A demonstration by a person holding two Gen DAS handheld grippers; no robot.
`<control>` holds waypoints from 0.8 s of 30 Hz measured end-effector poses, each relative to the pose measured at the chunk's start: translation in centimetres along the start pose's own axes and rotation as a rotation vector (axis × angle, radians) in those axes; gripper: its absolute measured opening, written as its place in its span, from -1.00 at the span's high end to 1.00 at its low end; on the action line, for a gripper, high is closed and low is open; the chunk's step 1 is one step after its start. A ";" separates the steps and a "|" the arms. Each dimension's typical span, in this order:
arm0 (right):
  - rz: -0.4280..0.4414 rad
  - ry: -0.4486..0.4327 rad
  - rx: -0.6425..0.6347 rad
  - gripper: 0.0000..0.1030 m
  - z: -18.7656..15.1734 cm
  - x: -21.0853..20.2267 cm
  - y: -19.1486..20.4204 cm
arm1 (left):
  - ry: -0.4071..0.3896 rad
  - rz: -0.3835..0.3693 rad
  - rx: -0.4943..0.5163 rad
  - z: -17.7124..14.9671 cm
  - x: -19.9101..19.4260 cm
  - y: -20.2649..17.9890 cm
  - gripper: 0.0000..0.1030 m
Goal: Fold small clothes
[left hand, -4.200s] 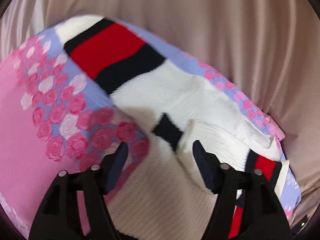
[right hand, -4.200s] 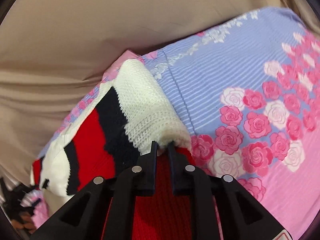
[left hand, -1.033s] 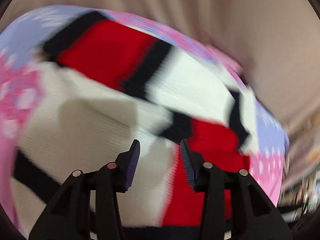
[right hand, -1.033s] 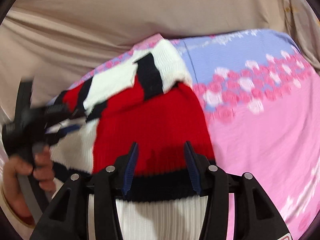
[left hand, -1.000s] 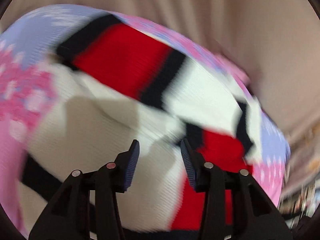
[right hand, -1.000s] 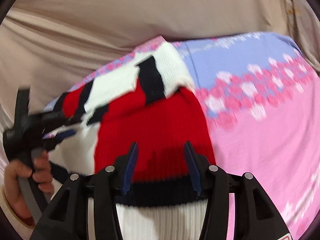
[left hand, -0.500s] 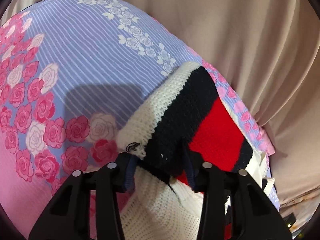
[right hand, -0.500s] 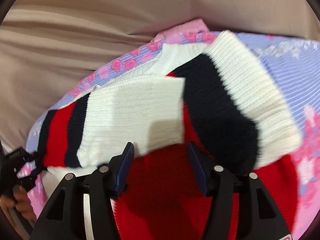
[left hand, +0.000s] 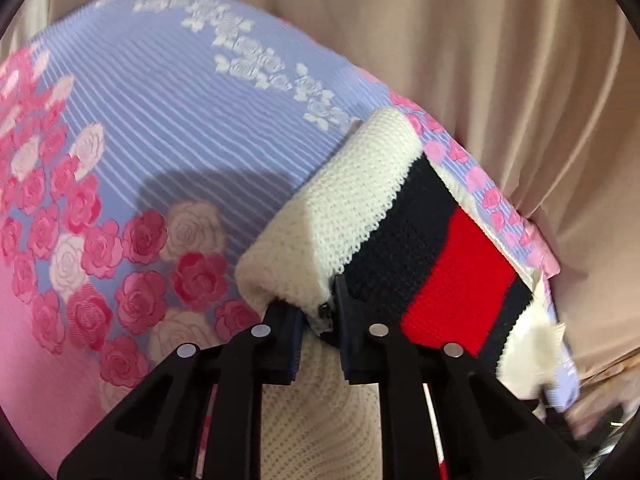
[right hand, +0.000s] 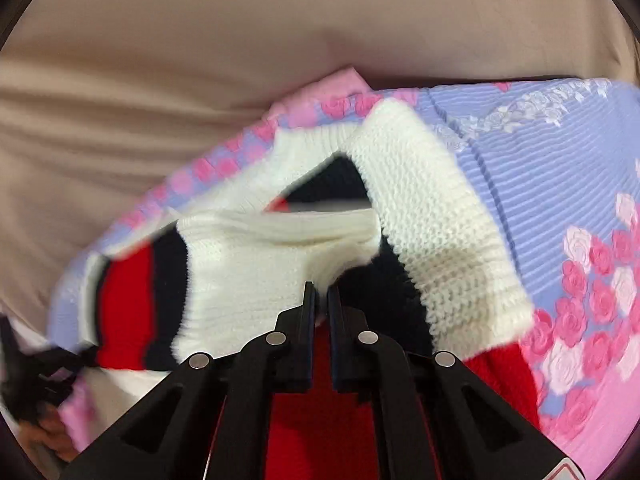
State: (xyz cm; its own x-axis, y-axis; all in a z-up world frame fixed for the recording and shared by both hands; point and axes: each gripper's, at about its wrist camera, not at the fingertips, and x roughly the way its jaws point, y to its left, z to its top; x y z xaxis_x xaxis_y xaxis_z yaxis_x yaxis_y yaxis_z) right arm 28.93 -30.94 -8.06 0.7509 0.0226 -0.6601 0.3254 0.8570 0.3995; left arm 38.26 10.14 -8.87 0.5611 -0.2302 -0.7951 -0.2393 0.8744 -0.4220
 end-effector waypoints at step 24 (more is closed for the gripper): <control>-0.097 0.338 0.074 0.01 -22.8 -21.2 -11.0 | 0.121 0.124 0.127 -20.5 -12.0 10.6 -0.48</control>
State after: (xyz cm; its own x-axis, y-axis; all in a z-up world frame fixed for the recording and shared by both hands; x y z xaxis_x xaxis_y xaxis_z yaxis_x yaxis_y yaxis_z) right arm -3.65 -29.14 -12.95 0.4859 0.1229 -0.8653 0.4361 0.8239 0.3619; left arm 12.78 13.44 -12.73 0.4324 -0.1606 -0.8872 -0.1944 0.9443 -0.2657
